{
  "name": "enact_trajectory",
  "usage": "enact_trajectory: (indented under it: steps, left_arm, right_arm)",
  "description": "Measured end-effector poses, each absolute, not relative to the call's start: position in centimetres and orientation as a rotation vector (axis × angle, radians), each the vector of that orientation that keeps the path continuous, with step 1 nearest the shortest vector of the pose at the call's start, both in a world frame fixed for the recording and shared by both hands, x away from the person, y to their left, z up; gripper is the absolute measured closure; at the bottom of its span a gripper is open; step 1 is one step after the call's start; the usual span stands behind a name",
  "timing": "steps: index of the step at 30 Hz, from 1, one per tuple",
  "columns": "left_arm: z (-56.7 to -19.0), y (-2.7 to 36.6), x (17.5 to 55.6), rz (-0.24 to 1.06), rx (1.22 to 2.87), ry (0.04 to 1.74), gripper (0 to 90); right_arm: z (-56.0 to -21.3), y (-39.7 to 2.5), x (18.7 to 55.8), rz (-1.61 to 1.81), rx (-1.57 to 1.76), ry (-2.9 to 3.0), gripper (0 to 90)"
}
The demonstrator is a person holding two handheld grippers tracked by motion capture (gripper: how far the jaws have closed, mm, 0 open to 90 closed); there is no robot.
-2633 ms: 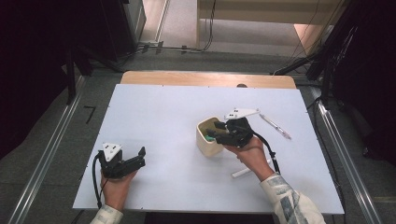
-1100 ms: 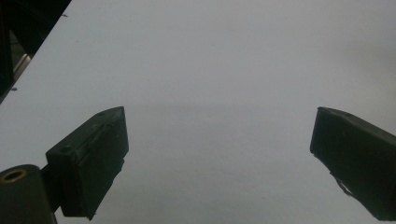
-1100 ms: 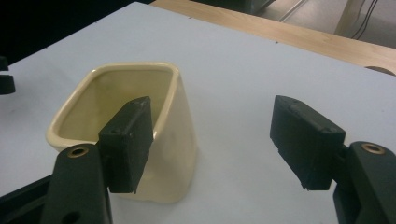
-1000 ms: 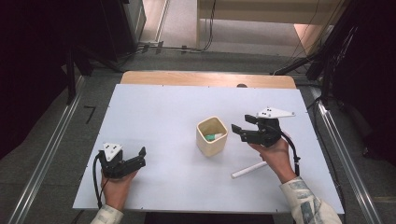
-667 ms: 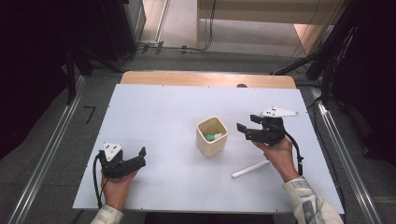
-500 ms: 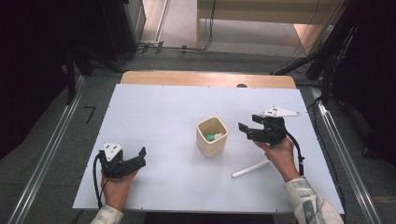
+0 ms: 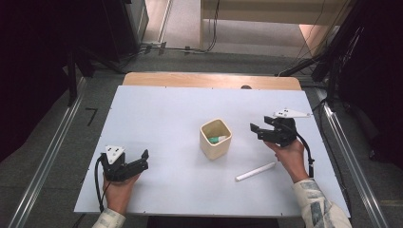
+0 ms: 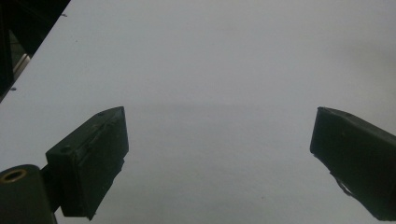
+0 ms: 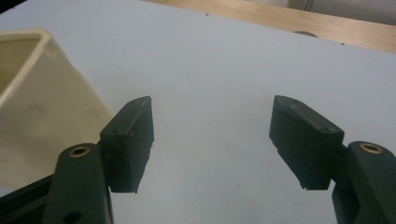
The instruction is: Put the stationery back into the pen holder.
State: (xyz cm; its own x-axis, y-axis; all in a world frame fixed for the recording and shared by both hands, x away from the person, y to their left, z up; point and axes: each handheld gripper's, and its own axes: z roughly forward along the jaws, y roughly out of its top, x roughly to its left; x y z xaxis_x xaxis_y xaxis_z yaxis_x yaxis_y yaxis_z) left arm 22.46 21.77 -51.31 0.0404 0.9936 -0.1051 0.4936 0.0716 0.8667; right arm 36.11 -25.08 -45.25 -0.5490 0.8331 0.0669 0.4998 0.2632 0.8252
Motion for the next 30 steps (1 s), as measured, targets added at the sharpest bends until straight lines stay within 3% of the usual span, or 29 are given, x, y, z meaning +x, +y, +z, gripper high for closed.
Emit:
enact_trajectory:
  steps: [30]
  left_arm:
    - [-51.3,21.8,22.5,0.803,1.526,1.564,5.2]
  right_arm:
    - [-48.1,-29.8,39.3,0.997,1.392,2.077,30.5]
